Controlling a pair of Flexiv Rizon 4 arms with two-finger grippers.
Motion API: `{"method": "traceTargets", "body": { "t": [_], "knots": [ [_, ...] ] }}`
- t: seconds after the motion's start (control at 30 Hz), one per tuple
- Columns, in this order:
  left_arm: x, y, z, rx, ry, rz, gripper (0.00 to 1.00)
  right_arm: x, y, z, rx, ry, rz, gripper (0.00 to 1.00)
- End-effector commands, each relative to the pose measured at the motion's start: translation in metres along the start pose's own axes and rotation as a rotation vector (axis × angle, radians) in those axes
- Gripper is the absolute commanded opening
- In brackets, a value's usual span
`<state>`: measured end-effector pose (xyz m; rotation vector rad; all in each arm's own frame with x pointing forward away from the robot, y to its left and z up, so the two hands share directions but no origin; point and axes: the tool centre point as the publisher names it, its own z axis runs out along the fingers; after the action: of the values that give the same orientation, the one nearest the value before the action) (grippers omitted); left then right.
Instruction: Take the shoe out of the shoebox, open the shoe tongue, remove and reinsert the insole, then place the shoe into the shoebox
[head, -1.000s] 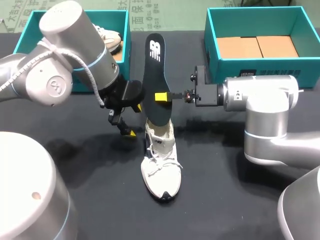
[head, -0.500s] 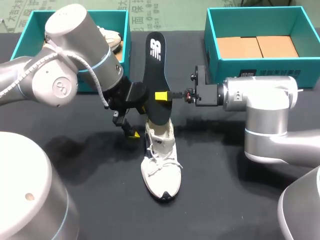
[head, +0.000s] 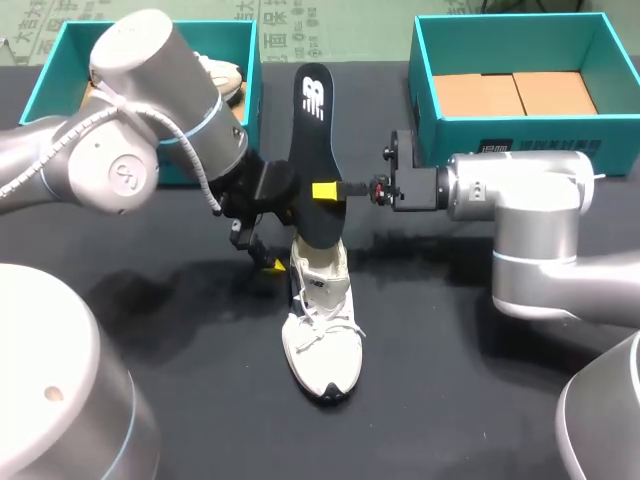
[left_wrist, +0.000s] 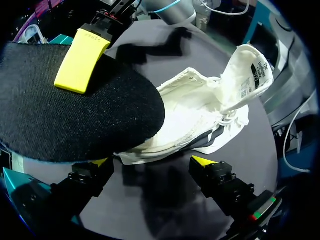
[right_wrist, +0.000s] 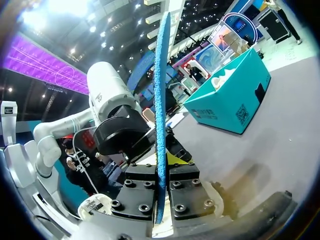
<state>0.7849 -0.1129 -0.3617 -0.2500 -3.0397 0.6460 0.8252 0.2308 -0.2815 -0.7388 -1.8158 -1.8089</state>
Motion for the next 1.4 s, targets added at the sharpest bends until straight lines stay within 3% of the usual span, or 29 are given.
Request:
{"method": "traceTargets", "body": {
  "t": [0.03,0.97,1.4],
  "knots": [
    [0.002,0.005,-0.002,0.01,0.0,0.004,1.0,-0.002,0.0,0.001,-0.003,0.005,-0.014,0.0],
    [0.002,0.005,-0.002,0.01,0.0,0.004,1.0,-0.006,-0.004,0.001,-0.118,-0.008,-0.138,0.0],
    [0.002,0.005,-0.002,0.01,0.0,0.004,1.0,-0.005,-0.015,-0.003,-0.105,0.043,-0.172,0.0]
  ]
}}
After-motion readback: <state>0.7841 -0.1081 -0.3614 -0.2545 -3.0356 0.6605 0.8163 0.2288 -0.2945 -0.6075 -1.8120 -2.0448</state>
